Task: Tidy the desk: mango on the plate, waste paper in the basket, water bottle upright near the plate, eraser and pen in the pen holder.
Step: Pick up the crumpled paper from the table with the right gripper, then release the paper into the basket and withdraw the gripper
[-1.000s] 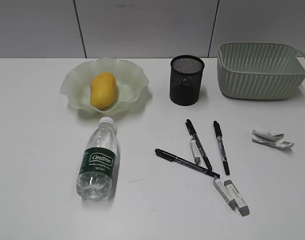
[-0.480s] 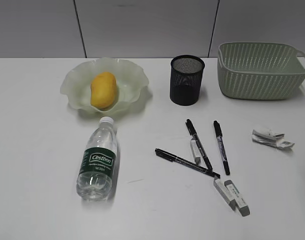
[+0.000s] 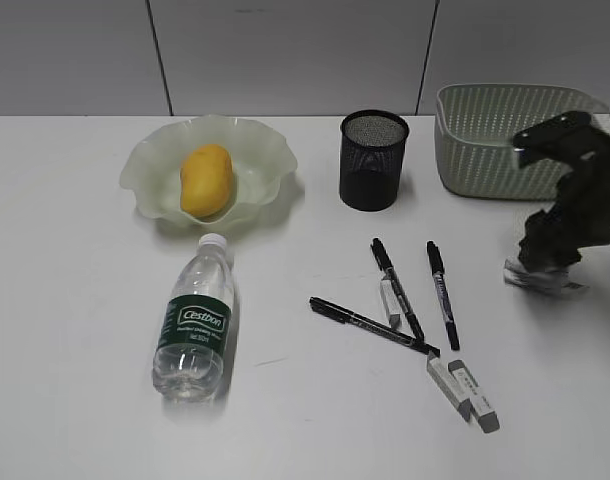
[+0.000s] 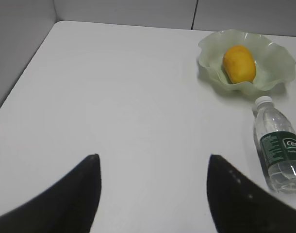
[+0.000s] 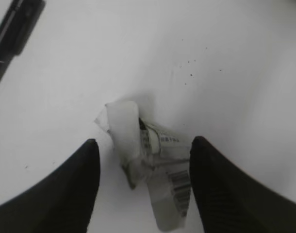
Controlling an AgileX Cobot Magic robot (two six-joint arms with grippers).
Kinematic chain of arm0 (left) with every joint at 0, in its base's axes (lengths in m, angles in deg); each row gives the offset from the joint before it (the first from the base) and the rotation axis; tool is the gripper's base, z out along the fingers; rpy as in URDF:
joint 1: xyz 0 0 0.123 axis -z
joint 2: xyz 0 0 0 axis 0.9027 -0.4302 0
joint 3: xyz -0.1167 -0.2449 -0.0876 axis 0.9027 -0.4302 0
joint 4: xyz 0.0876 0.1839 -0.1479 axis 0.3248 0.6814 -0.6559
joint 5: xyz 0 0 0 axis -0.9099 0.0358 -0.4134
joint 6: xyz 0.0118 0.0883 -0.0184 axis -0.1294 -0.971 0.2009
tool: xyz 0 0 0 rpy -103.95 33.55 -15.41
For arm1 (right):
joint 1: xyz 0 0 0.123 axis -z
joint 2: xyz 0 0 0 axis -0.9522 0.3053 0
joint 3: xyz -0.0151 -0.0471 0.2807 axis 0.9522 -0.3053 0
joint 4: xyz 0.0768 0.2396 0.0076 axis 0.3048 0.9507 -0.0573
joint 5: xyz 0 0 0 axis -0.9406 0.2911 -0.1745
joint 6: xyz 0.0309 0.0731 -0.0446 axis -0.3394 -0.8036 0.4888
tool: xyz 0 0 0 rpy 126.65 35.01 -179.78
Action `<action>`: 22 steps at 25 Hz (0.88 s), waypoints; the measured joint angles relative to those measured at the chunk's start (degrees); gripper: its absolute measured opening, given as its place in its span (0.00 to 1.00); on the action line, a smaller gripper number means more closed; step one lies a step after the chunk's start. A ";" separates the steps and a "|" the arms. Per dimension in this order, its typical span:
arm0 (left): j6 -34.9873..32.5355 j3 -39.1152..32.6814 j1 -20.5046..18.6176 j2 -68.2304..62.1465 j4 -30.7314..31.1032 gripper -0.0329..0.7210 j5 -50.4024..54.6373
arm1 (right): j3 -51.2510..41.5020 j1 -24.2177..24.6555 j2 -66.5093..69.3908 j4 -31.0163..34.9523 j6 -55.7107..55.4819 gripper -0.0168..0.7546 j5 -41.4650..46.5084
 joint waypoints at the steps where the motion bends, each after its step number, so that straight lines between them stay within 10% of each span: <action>1: 0.00 0.00 0.00 0.00 0.00 0.72 0.00 | 0.68 0.00 2.41 -0.33 0.23 0.63 -0.14; 3: 0.00 0.00 0.00 0.00 0.00 0.72 0.00 | 1.76 0.00 6.20 -1.02 0.27 0.58 -0.20; 7: 0.00 0.00 0.00 0.00 0.00 0.72 0.00 | 2.48 0.00 6.16 0.71 0.27 0.13 -0.74; 10: 0.00 0.00 0.00 0.00 0.00 0.71 0.00 | 2.43 0.00 0.80 6.11 0.27 0.04 -3.37; 18: 0.00 0.00 0.00 0.00 0.00 0.70 0.00 | 11.05 0.17 -2.05 7.73 0.32 0.05 -20.07; 22: 0.00 0.00 0.00 0.00 0.00 0.69 0.00 | 17.39 0.17 3.15 7.41 0.32 0.43 -19.61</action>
